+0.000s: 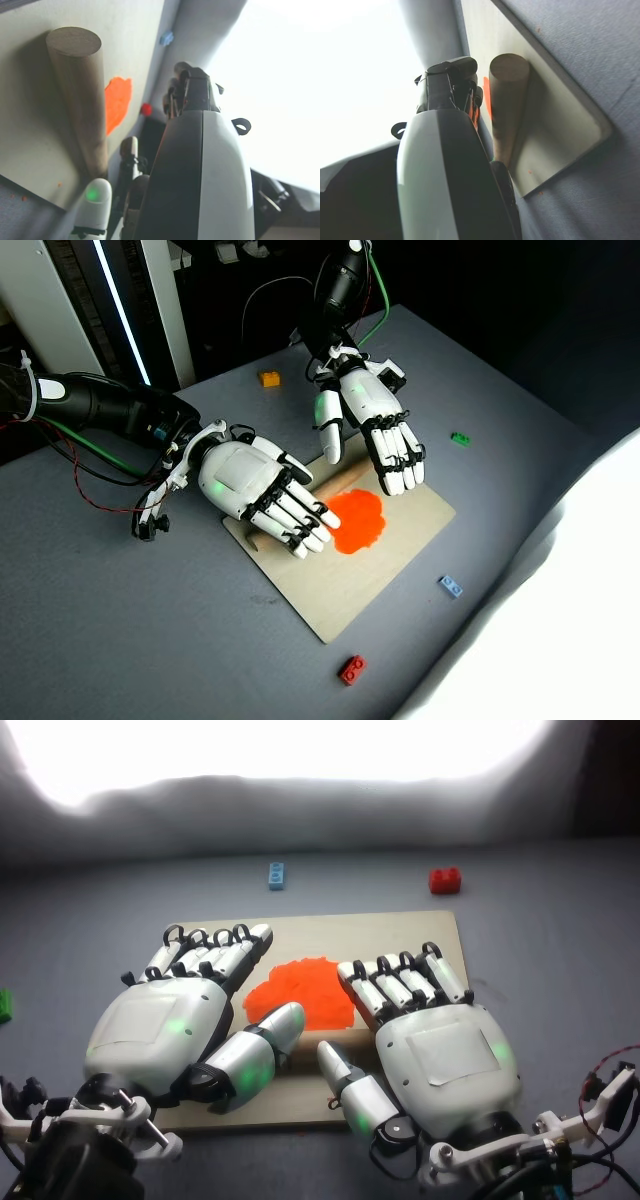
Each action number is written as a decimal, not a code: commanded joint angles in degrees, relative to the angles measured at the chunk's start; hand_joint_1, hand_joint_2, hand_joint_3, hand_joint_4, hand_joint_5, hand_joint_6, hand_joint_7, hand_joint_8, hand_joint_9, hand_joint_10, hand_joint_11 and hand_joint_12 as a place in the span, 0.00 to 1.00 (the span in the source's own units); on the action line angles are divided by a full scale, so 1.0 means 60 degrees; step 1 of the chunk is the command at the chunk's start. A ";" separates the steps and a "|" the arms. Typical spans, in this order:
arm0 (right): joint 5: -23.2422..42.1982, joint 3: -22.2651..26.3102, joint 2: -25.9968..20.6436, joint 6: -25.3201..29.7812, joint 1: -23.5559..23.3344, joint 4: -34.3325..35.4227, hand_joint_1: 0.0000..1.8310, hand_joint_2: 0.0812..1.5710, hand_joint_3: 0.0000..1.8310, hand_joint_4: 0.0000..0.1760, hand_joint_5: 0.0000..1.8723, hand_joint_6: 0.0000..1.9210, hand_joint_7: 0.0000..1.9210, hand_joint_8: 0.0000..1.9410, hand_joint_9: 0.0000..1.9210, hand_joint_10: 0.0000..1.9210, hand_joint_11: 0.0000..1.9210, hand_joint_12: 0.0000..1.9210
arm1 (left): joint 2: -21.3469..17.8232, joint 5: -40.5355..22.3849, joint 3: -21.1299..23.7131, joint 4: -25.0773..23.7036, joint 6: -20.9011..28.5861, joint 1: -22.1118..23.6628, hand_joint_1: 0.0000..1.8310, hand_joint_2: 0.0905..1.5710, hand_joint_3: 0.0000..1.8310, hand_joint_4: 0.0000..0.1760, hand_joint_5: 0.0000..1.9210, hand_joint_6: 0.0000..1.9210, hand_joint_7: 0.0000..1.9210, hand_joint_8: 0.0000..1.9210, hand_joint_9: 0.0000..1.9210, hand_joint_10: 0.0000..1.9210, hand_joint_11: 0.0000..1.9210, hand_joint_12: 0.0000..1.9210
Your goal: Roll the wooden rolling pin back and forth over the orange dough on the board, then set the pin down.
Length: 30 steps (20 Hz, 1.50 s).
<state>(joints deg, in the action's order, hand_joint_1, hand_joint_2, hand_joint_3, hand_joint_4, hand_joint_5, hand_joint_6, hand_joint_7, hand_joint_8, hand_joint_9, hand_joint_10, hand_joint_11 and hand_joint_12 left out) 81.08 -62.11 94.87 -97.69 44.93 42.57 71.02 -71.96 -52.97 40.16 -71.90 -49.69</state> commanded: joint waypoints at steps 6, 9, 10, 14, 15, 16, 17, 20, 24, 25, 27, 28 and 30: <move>0.0939 0.0171 -0.0280 0.0035 -0.0237 -0.0718 0.00 0.90 0.00 0.00 0.18 0.00 0.18 0.00 0.16 0.00 0.00 0.42 | -0.0326 -0.0395 0.0028 -0.0748 -0.0188 0.0209 0.00 0.92 0.00 0.00 0.08 0.00 0.11 0.00 0.08 0.00 0.00 0.13; 0.0958 0.0596 -0.0660 0.0086 -0.0518 -0.0718 0.00 0.90 0.00 0.00 0.18 0.00 0.18 0.00 0.16 0.00 0.00 0.41 | -0.0545 0.0053 0.0085 -0.0827 -0.0414 0.0439 0.00 0.92 0.00 0.00 0.08 0.00 0.11 0.00 0.08 0.00 0.00 0.13; 0.0958 0.0724 -0.0785 0.0091 -0.0589 -0.0718 0.00 0.90 0.00 0.00 0.18 0.00 0.18 0.00 0.16 0.00 0.00 0.41 | -0.0642 0.0245 0.0122 -0.0828 -0.0550 0.0536 0.00 0.92 0.00 0.00 0.08 0.00 0.11 0.00 0.08 0.00 0.00 0.13; 0.0853 0.1128 -0.1404 0.0075 -0.0865 -0.0720 0.00 0.90 0.00 0.00 0.16 0.00 0.18 0.00 0.16 0.00 0.00 0.41 | -0.1117 0.1357 0.0285 -0.0820 -0.1267 0.1164 0.00 0.92 0.00 0.00 0.09 0.00 0.13 0.00 0.11 0.01 0.00 0.18; 0.0803 0.1183 -0.1557 0.0065 -0.0941 -0.0724 0.00 0.90 0.00 0.00 0.16 0.00 0.18 0.00 0.16 0.00 0.00 0.41 | -0.1249 0.1767 0.0314 -0.0816 -0.1452 0.1368 0.00 0.92 0.00 0.00 0.09 0.00 0.13 0.00 0.11 0.01 0.00 0.19; 0.0755 0.1230 -0.1734 0.0065 -0.1031 -0.0728 0.00 0.90 0.00 0.00 0.16 0.00 0.18 0.00 0.16 0.00 0.00 0.41 | -0.1408 0.2279 0.0348 -0.0816 -0.1706 0.1618 0.00 0.92 0.00 0.00 0.09 0.00 0.13 0.00 0.11 0.01 0.00 0.19; 0.0725 0.1257 -0.1878 0.0071 -0.1102 -0.0728 0.00 0.90 0.00 0.00 0.16 0.00 0.18 0.00 0.16 0.00 0.00 0.41 | -0.1549 0.2700 0.0384 -0.0768 -0.1995 0.1824 0.00 0.92 0.00 0.00 0.09 0.00 0.13 0.00 0.11 0.00 0.00 0.19; 0.0572 0.1359 -0.2375 0.0256 -0.1353 -0.0728 0.00 0.88 0.00 0.00 0.17 0.01 0.20 0.01 0.19 0.01 0.00 0.48 | -0.2012 0.3847 0.0581 -0.0163 -0.3116 0.2473 0.00 0.91 0.00 0.00 0.10 0.00 0.16 0.00 0.12 0.01 0.00 0.19; 0.0014 0.1782 -0.3274 0.0546 -0.1723 -0.0746 0.00 0.88 0.00 0.00 0.17 0.01 0.21 0.01 0.19 0.01 0.00 0.49 | -0.2523 0.5372 0.0786 0.1159 -0.4972 0.3476 0.00 0.91 0.00 0.00 0.10 0.00 0.16 0.00 0.13 0.01 0.00 0.19; -0.0148 0.1875 -0.3589 0.0734 -0.1782 -0.1028 0.00 0.88 0.00 0.00 0.17 0.01 0.21 0.01 0.19 0.01 0.00 0.49 | -0.2611 0.5898 0.0812 0.1469 -0.5333 0.3745 0.00 0.91 0.00 0.00 0.10 0.00 0.16 0.00 0.13 0.01 0.00 0.19; -0.0267 0.1891 -0.3887 0.1018 -0.1766 -0.1664 0.00 0.88 0.00 0.00 0.17 0.01 0.21 0.01 0.19 0.01 0.00 0.49 | -0.2715 0.6873 0.0822 0.1671 -0.5759 0.4106 0.00 0.91 0.00 0.00 0.10 0.00 0.16 0.00 0.13 0.01 0.00 0.19; -0.0420 0.1916 -0.4029 0.1170 -0.1782 -0.1789 0.00 0.88 0.00 0.00 0.17 0.01 0.21 0.01 0.19 0.01 0.00 0.49 | -0.2796 0.7367 0.0854 0.1899 -0.6093 0.4330 0.00 0.91 0.00 0.00 0.10 0.00 0.16 0.00 0.13 0.01 0.00 0.19; -0.0758 0.1934 -0.4194 0.1462 -0.1879 -0.1831 0.00 0.88 0.00 0.00 0.17 0.01 0.21 0.01 0.19 0.01 0.00 0.49 | -0.3010 0.7727 0.1004 0.2023 -0.6404 0.4682 0.00 0.91 0.00 0.00 0.11 0.00 0.16 0.00 0.13 0.00 0.00 0.19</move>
<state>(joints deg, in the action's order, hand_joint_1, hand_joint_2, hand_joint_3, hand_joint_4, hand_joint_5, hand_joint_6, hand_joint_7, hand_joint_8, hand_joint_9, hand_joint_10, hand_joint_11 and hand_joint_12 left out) 72.03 -50.70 70.06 -89.30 34.35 35.42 53.49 -22.04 -46.50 54.19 -110.52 -22.00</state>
